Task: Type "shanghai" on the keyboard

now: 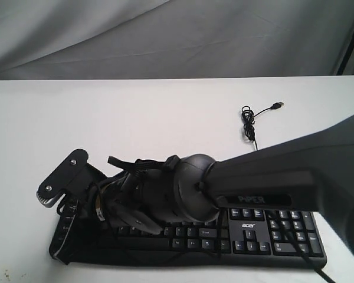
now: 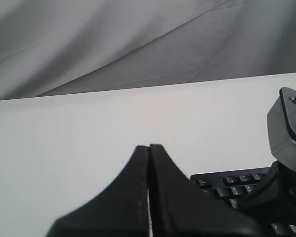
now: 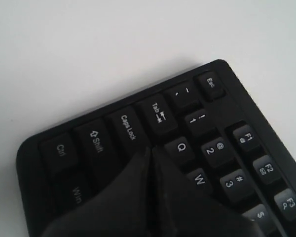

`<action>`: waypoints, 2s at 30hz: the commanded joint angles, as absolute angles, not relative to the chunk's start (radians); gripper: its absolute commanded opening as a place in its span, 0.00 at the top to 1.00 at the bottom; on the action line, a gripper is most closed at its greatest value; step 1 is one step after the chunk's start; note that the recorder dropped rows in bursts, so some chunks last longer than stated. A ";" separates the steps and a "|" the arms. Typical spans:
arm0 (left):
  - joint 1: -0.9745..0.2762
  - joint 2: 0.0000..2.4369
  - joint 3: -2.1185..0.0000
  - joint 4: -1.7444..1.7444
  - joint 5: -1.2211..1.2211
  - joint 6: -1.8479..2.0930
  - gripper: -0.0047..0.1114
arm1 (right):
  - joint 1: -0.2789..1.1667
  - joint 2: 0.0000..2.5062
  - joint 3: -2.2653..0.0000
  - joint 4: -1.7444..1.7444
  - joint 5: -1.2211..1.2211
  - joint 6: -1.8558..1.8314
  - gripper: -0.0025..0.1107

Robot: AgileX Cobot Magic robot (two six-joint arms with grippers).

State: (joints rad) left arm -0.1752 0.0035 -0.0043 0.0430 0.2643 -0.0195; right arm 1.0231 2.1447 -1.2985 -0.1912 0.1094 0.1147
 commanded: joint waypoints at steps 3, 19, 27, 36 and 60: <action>-0.179 0.000 0.000 0.044 0.259 -0.022 0.96 | 1.026 2.154 -1.305 -0.192 0.101 0.110 0.98; -0.179 0.000 0.000 0.044 0.259 -0.022 0.96 | 0.943 1.863 -0.980 -0.172 0.039 0.116 0.98; -0.179 0.000 0.000 0.044 0.259 -0.022 0.96 | 0.939 1.854 -0.864 -0.137 -0.044 0.116 0.98; -0.179 0.000 0.000 0.044 0.259 -0.022 0.96 | 0.939 1.874 -0.864 -0.137 -0.051 0.105 0.98; -0.179 0.000 0.000 0.044 0.259 -0.022 0.96 | 0.921 1.886 -0.864 -0.137 -0.042 0.077 0.98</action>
